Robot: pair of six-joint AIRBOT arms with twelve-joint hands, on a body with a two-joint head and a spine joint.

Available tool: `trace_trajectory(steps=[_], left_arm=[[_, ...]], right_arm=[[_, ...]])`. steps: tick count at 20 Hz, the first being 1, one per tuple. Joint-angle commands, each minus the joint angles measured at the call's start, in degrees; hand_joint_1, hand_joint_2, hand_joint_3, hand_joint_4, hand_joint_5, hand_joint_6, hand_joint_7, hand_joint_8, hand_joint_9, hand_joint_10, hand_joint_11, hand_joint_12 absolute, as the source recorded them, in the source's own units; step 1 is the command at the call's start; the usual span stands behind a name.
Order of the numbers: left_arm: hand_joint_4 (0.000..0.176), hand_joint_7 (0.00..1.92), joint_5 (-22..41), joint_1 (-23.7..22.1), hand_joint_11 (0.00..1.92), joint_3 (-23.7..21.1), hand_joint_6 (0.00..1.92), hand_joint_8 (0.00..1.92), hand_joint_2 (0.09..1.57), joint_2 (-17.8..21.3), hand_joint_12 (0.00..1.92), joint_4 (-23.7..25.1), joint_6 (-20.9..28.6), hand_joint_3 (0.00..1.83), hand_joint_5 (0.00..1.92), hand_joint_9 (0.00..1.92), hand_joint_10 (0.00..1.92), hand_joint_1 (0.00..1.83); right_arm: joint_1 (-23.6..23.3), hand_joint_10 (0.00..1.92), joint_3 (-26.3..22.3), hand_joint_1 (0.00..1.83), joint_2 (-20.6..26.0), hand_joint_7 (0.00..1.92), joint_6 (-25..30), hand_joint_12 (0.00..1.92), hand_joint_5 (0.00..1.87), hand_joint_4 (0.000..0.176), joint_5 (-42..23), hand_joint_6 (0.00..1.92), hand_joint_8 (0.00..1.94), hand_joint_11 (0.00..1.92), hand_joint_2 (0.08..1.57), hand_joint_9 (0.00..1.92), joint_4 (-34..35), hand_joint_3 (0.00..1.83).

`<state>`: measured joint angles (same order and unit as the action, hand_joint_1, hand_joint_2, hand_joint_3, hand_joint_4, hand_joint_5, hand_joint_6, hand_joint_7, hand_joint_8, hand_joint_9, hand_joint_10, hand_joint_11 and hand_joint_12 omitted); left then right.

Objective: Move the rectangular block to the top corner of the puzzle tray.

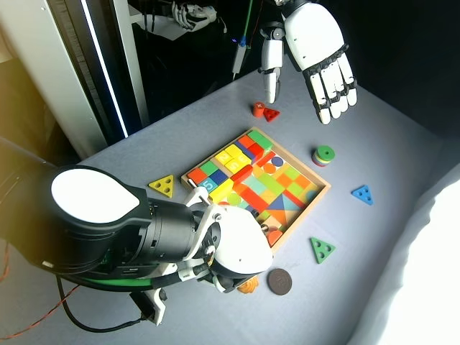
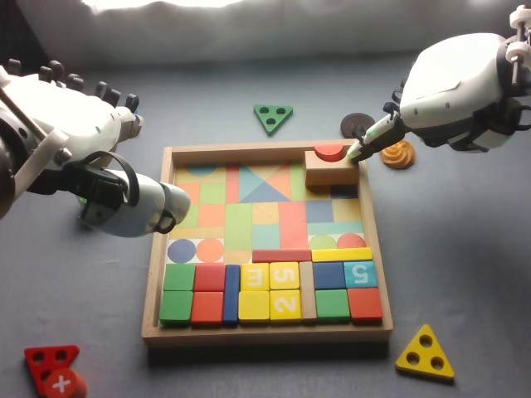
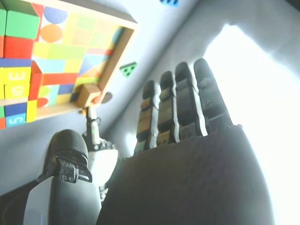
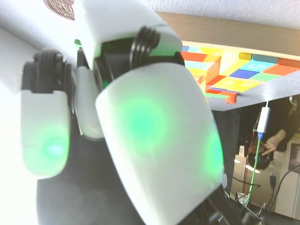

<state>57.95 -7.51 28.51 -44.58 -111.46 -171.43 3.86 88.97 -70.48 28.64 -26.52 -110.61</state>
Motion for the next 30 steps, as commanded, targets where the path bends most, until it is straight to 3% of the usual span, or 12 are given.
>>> trace_trajectory(steps=[1,14,15,16,18,22,30], left_arm=[[0.0,0.16,-0.04,-0.58,0.03,-0.26,0.01,0.01,1.22,0.76,0.18,4.9,-0.3,0.0,0.15,0.15,0.01,0.0],[0.0,0.16,-0.04,-0.55,0.01,-0.26,0.0,0.0,1.22,0.76,0.2,5.05,-0.3,0.0,0.14,0.14,0.0,0.0],[0.0,0.17,-0.04,-0.55,0.02,-0.26,0.0,0.01,1.21,0.76,0.21,5.04,-0.3,0.0,0.15,0.15,0.01,0.0],[0.0,0.16,-0.04,-0.55,0.02,-0.26,0.0,0.0,1.21,0.76,0.21,5.02,-0.3,0.0,0.14,0.15,0.01,0.0],[0.0,0.15,-0.06,-0.55,0.0,-0.26,0.0,0.0,1.21,0.76,0.21,5.01,-0.3,0.0,0.13,0.13,0.0,0.0],[0.0,0.14,-0.06,-0.54,0.02,-0.26,0.01,0.01,1.21,0.76,0.15,5.0,-0.3,0.0,0.12,0.12,0.01,0.0],[0.0,0.16,-0.06,-0.54,0.03,-0.26,0.01,0.01,1.21,0.76,0.16,4.95,-0.3,0.0,0.14,0.14,0.01,0.0]], right_arm=[[-0.12,1.92,0.59,1.78,0.85,1.47,-0.48,1.92,0.42,0.0,1.82,0.01,1.94,1.92,0.92,1.75,0.39,0.56],[-0.92,1.92,0.58,1.77,-1.63,1.49,-1.11,1.92,0.42,0.0,2.68,0.01,1.94,1.91,0.94,1.74,0.38,0.52],[-0.98,1.92,0.6,1.77,-1.62,1.34,-1.15,1.92,0.49,0.0,2.69,0.04,1.94,1.9,0.95,1.71,0.38,0.51],[-0.98,1.92,0.6,1.76,-1.59,1.32,-1.23,1.92,0.5,0.0,2.73,0.04,1.94,1.9,0.96,1.7,0.38,0.51],[-0.95,1.92,0.61,1.75,-1.45,1.42,-1.23,1.92,0.41,0.0,2.77,0.01,1.94,1.9,0.96,1.71,0.36,0.5],[-0.95,1.92,0.62,1.78,-0.6,1.5,-1.23,1.92,0.41,0.0,2.77,0.0,1.94,1.92,0.93,1.76,0.34,0.55],[-1.05,1.92,1.18,1.75,0.05,1.5,-1.39,1.92,0.46,0.0,2.54,0.02,1.94,1.9,0.98,1.73,-0.17,0.46]])
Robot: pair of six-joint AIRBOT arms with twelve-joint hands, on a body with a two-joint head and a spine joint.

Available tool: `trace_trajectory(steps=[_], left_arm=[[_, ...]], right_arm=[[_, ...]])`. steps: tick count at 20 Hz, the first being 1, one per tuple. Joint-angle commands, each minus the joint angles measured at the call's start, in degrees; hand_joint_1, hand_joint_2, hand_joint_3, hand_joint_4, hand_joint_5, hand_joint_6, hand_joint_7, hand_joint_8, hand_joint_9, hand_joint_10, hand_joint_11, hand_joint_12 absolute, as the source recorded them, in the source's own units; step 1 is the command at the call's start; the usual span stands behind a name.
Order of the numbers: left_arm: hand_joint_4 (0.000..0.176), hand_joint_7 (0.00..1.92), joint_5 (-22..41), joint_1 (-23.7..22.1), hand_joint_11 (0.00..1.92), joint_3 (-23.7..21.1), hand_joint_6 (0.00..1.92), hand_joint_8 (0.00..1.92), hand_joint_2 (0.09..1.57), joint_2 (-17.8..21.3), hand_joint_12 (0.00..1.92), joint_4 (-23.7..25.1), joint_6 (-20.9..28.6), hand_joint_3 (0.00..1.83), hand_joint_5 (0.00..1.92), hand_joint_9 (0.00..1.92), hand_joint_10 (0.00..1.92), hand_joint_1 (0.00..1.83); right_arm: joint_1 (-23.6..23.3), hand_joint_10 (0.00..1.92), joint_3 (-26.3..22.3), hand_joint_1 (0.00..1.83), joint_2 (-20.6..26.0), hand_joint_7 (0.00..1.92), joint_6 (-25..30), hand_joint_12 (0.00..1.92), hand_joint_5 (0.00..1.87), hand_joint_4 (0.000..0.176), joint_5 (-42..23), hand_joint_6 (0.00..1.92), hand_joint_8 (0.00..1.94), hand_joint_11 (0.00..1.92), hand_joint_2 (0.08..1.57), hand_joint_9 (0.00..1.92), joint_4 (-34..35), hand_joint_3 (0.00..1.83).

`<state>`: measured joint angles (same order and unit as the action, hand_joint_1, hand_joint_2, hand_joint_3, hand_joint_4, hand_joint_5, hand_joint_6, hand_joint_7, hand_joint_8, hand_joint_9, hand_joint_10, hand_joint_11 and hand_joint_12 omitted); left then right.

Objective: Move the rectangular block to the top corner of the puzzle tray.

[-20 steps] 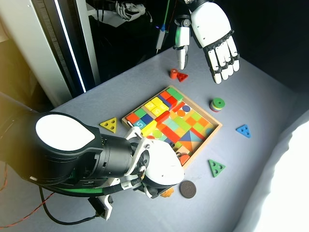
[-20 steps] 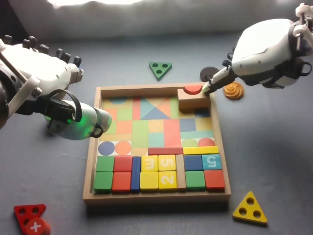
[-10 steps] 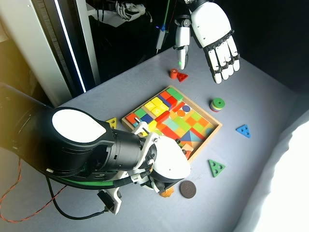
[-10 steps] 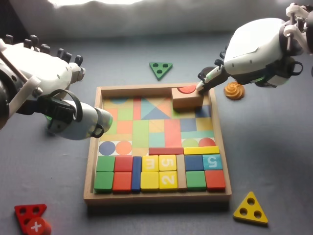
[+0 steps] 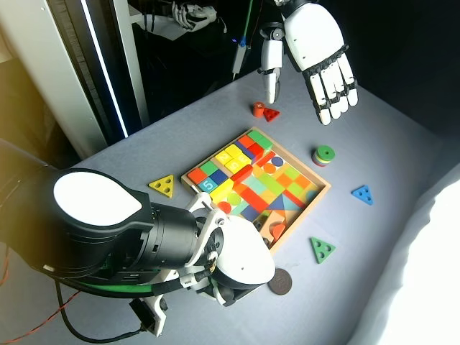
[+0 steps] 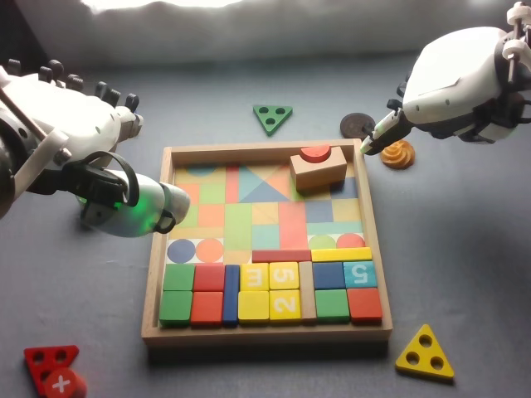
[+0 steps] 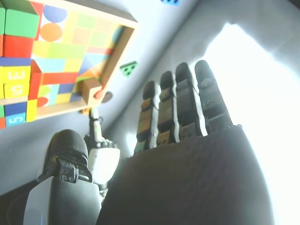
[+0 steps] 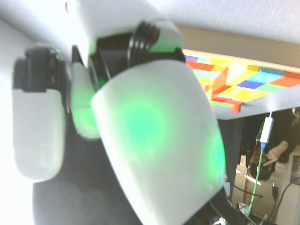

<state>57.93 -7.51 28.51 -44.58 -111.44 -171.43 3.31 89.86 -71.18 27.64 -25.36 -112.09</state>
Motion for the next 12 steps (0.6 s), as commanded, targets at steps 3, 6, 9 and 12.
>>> trace_trajectory(steps=[3,6,9,12], left_arm=[[0.0,0.16,-0.04,-0.54,0.03,-0.26,0.01,0.01,1.22,0.76,0.17,4.92,-0.3,0.0,0.14,0.15,0.01,0.0],[0.0,0.17,-0.04,-0.54,0.02,-0.26,0.01,0.01,1.22,0.77,0.17,4.91,-0.3,0.0,0.15,0.15,0.0,0.0],[0.0,0.16,-0.03,-0.55,0.02,-0.27,0.0,0.0,1.21,0.77,0.17,4.84,-0.3,0.0,0.15,0.14,0.0,0.0],[0.0,0.16,-0.03,-0.55,0.02,-0.27,0.0,0.0,1.22,0.77,0.18,4.82,-0.3,0.0,0.15,0.14,0.0,0.0]], right_arm=[[-1.18,1.92,0.28,1.76,0.57,1.49,-0.53,1.92,0.48,0.0,1.14,0.03,1.94,1.92,0.97,1.75,1.32,0.45],[-2.9,1.92,0.27,1.8,0.18,1.44,-0.57,1.92,0.4,0.0,0.73,0.0,1.94,1.9,0.97,1.72,1.33,0.46],[-5.45,1.92,0.27,1.76,-0.61,1.49,-0.84,1.92,0.4,0.0,0.05,0.01,1.94,1.89,0.97,1.72,1.36,0.45],[-6.37,1.92,0.26,1.77,-1.89,1.51,-0.87,1.92,0.42,0.0,-1.92,0.01,1.94,1.92,0.99,1.76,1.09,0.46]])
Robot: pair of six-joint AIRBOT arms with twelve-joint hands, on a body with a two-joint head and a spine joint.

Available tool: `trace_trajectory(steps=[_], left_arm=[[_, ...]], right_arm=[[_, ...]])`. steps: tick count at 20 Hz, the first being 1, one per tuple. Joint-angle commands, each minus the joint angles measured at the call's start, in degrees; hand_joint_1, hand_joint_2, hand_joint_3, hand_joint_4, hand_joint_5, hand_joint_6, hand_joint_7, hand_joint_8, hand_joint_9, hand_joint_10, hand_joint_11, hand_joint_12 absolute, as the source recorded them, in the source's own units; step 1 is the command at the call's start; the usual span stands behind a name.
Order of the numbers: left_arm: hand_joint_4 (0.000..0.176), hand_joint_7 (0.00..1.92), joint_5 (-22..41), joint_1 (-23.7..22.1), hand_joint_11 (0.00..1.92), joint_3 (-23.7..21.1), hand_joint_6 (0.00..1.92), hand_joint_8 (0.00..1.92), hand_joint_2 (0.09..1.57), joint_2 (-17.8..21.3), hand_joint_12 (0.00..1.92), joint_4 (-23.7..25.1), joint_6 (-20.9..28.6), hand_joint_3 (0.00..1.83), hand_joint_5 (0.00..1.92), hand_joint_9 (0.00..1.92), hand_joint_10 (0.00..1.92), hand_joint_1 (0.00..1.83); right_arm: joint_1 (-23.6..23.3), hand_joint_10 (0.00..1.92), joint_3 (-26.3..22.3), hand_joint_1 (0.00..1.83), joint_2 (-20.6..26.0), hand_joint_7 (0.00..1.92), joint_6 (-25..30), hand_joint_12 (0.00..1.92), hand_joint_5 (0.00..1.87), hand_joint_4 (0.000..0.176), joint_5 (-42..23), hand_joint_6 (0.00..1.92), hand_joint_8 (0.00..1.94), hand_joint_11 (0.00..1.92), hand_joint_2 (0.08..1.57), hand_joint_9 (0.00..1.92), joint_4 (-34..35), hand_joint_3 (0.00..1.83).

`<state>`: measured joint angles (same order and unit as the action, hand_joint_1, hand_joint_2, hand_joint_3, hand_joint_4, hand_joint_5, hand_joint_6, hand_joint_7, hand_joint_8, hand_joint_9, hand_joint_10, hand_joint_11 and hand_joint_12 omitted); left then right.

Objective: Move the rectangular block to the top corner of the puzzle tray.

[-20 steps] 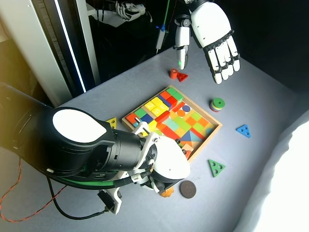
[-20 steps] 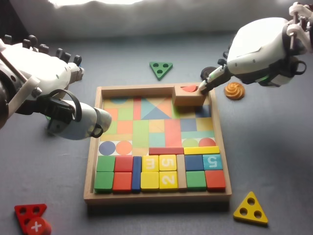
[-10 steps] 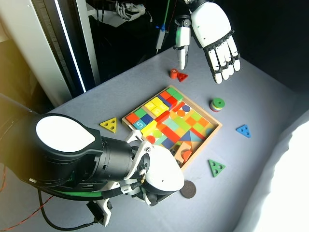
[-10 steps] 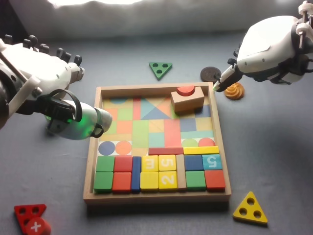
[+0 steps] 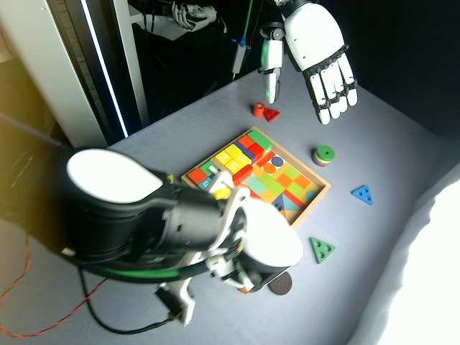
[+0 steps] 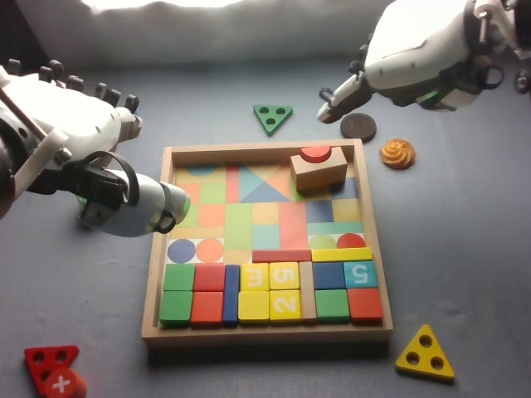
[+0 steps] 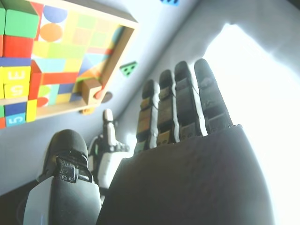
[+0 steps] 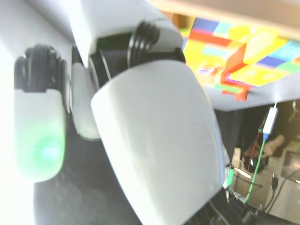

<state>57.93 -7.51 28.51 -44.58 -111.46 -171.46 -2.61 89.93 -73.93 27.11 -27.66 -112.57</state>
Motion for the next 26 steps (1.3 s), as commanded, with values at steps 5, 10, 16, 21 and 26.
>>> trace_trajectory(steps=[5,10,16,21,26], left_arm=[[0.0,0.16,-0.03,-0.55,0.01,-0.27,0.0,0.0,1.22,0.77,0.19,4.82,-0.28,0.0,0.14,0.14,0.0,0.0],[0.0,0.15,-0.03,-0.55,0.01,-0.27,0.0,0.01,1.21,0.77,0.2,4.84,-0.28,0.0,0.13,0.14,0.01,0.0],[0.0,0.18,-0.03,-0.55,0.0,-0.27,0.0,0.0,1.21,0.77,0.24,4.9,-0.28,0.0,0.16,0.16,0.0,0.0],[0.0,0.18,-0.03,-0.55,0.01,-0.27,0.01,0.01,1.22,0.77,0.22,4.93,-0.28,0.0,0.17,0.16,0.01,0.0],[0.0,0.17,-0.03,-0.54,0.0,-0.25,0.0,0.0,1.22,0.77,0.22,5.06,-0.28,0.0,0.16,0.15,0.0,0.0]], right_arm=[[1.47,1.92,0.17,1.77,-1.58,1.49,0.04,1.92,0.45,0.0,0.28,0.01,1.94,1.92,0.96,1.74,-0.24,0.49],[2.5,1.92,0.06,1.76,-2.08,1.55,0.03,1.92,0.4,0.0,0.28,0.0,1.94,1.92,0.92,1.76,-0.73,0.55],[3.19,1.92,-0.27,1.78,-2.26,1.52,-0.07,1.92,0.35,0.0,0.35,0.0,1.94,1.92,0.95,1.74,-0.87,0.49],[3.23,1.92,-0.25,1.77,-2.25,1.52,-0.25,1.92,0.42,0.0,0.49,0.02,1.94,1.92,0.95,1.75,-1.52,0.49],[3.68,1.92,-0.11,1.76,-2.1,1.45,-1.58,1.92,0.42,0.0,1.0,0.02,1.94,1.9,0.98,1.71,-1.58,0.46]])
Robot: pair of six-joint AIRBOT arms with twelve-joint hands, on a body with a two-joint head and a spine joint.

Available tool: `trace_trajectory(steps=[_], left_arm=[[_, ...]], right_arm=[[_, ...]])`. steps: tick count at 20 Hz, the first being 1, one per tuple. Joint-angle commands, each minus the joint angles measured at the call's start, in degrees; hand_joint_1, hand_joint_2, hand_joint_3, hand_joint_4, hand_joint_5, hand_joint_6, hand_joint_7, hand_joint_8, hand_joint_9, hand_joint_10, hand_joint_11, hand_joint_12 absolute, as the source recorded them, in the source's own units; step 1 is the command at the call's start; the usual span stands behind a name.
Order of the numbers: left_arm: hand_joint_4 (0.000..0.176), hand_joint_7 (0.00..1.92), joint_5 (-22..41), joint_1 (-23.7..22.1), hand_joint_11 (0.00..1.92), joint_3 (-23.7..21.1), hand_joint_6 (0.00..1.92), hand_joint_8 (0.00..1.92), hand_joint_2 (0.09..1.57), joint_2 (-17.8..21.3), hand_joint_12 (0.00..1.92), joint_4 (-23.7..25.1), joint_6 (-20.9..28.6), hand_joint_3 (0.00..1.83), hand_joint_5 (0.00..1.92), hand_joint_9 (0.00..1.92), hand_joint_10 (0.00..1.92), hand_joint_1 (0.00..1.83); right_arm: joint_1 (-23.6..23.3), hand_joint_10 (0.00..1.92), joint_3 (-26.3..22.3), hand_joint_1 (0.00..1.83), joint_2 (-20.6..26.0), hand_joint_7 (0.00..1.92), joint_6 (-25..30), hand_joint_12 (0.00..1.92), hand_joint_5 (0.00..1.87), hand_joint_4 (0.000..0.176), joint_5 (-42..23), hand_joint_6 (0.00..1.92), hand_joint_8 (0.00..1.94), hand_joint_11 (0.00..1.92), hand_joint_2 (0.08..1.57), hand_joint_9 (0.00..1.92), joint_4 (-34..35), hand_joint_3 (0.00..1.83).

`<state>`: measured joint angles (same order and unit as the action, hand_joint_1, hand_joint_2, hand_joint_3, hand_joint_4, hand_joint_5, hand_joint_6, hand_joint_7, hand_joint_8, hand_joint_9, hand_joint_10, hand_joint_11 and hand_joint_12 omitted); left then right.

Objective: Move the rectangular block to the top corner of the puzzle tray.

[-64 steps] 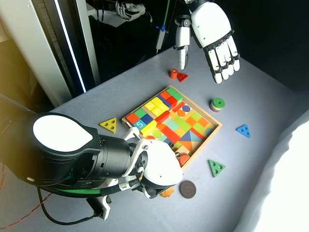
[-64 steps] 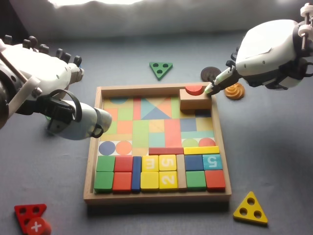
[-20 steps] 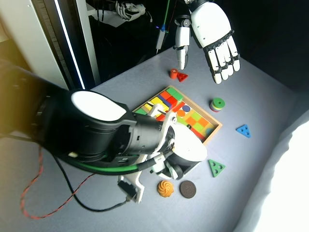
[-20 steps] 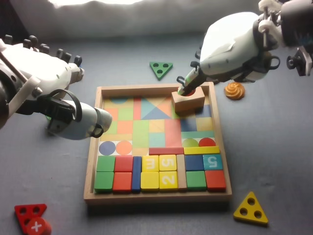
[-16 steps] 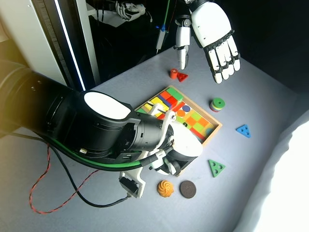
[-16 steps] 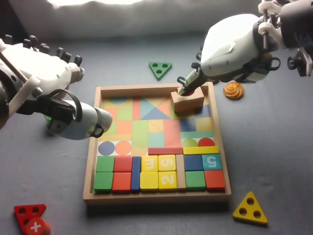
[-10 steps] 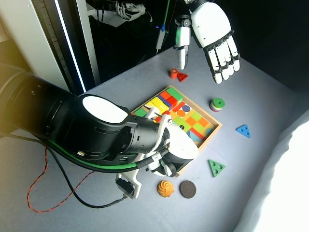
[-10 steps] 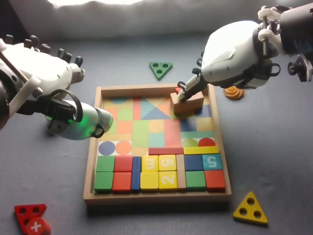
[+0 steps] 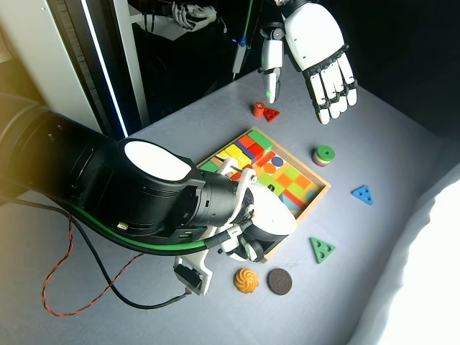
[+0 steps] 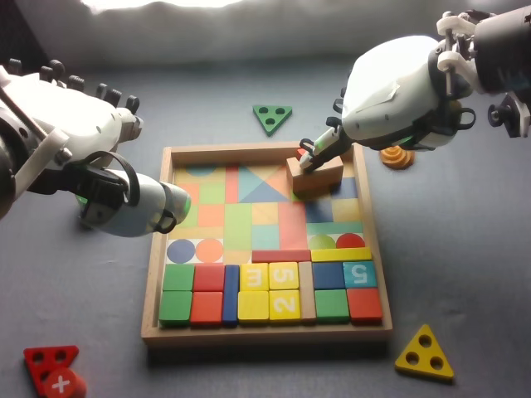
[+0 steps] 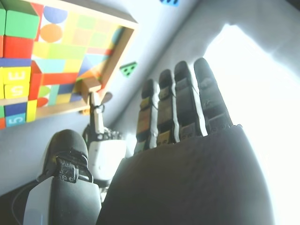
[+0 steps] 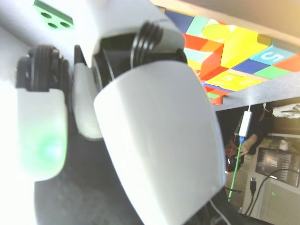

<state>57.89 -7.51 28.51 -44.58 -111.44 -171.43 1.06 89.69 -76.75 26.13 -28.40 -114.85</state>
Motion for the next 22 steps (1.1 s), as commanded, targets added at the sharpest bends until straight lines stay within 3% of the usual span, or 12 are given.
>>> trace_trajectory(steps=[1,6,9,15,17,18,22], left_arm=[[0.0,0.17,0.01,-0.54,0.0,-0.25,0.0,0.0,1.22,0.77,0.22,5.07,-0.3,0.0,0.16,0.15,0.0,0.0],[0.0,0.19,0.01,-0.53,0.01,-0.25,0.01,0.01,1.2,0.77,0.22,5.11,-0.3,0.0,0.19,0.16,0.01,0.0],[0.0,0.2,0.01,-0.53,0.0,-0.25,0.0,0.0,1.22,0.77,0.24,5.13,-0.3,0.0,0.19,0.16,0.0,0.0],[0.0,0.18,0.0,-0.52,0.01,-0.25,0.0,0.0,1.22,0.77,0.2,5.13,-0.3,0.0,0.16,0.15,0.01,0.0],[0.0,0.2,0.0,-0.52,0.0,-0.25,0.0,0.0,1.21,0.77,0.27,5.12,-0.3,0.0,0.18,0.17,0.0,0.0],[0.0,0.19,0.0,-0.51,0.0,-0.25,0.0,0.0,1.21,0.77,0.23,5.12,-0.3,0.0,0.18,0.15,0.0,0.0],[0.0,0.18,-0.01,-0.51,0.0,-0.25,0.0,0.0,1.21,0.77,0.24,5.09,-0.3,0.0,0.17,0.15,0.0,0.0]], right_arm=[[0.19,1.92,0.34,1.75,0.71,1.47,-0.93,1.92,0.43,0.0,1.75,0.02,1.94,1.9,0.97,1.72,0.7,0.45],[0.95,1.92,1.51,1.77,0.69,1.47,-0.94,1.92,0.46,0.0,2.56,0.02,1.94,1.88,0.96,1.7,0.71,0.47],[0.87,1.92,2.12,1.75,0.68,1.38,-0.93,1.92,0.43,0.0,3.25,0.0,1.94,1.86,1.01,1.67,0.73,0.44],[0.86,1.92,2.46,1.76,0.99,1.45,-0.83,1.92,0.39,0.0,4.16,0.0,1.94,1.9,1.03,1.7,0.74,0.37],[0.85,1.92,2.45,1.75,1.4,1.38,-0.67,1.92,0.4,0.0,4.15,0.01,1.94,1.88,1.04,1.69,0.74,0.37],[0.84,1.92,2.45,1.75,1.72,1.4,-0.48,1.92,0.47,0.0,4.15,0.03,1.94,1.87,1.04,1.67,0.74,0.36],[0.85,1.92,2.44,1.77,2.78,1.45,-0.25,1.92,0.4,0.0,3.74,0.0,1.94,1.9,1.03,1.72,0.74,0.37]])
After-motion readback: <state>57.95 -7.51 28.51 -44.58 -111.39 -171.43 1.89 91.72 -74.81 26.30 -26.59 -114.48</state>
